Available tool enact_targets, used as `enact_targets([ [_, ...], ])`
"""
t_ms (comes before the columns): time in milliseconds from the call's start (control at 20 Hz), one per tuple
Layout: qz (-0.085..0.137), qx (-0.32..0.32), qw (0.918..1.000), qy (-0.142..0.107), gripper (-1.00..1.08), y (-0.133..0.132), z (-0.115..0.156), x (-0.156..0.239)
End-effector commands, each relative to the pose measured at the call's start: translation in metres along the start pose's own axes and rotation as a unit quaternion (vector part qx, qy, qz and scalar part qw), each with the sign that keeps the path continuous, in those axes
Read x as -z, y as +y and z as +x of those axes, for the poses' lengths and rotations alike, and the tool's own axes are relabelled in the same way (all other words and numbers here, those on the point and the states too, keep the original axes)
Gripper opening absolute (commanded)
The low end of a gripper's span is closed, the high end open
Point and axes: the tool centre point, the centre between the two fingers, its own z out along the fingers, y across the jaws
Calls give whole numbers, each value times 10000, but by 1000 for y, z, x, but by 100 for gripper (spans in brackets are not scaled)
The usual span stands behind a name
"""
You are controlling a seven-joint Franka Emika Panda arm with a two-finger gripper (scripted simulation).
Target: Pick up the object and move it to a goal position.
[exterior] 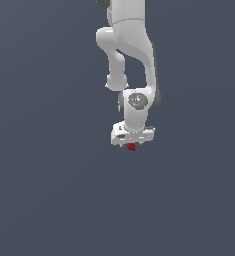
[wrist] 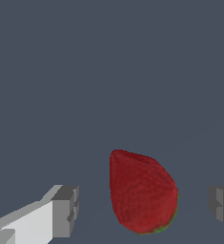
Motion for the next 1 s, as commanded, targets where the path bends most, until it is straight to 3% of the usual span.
enact_targets([
  [0,0,2,10000,5,100,0,0,-9],
  [200,0,2,10000,5,100,0,1,-13],
  [250,0,2,10000,5,-100,0,1,-13],
  [950,0,2,10000,5,-100,5,-2,-11],
])
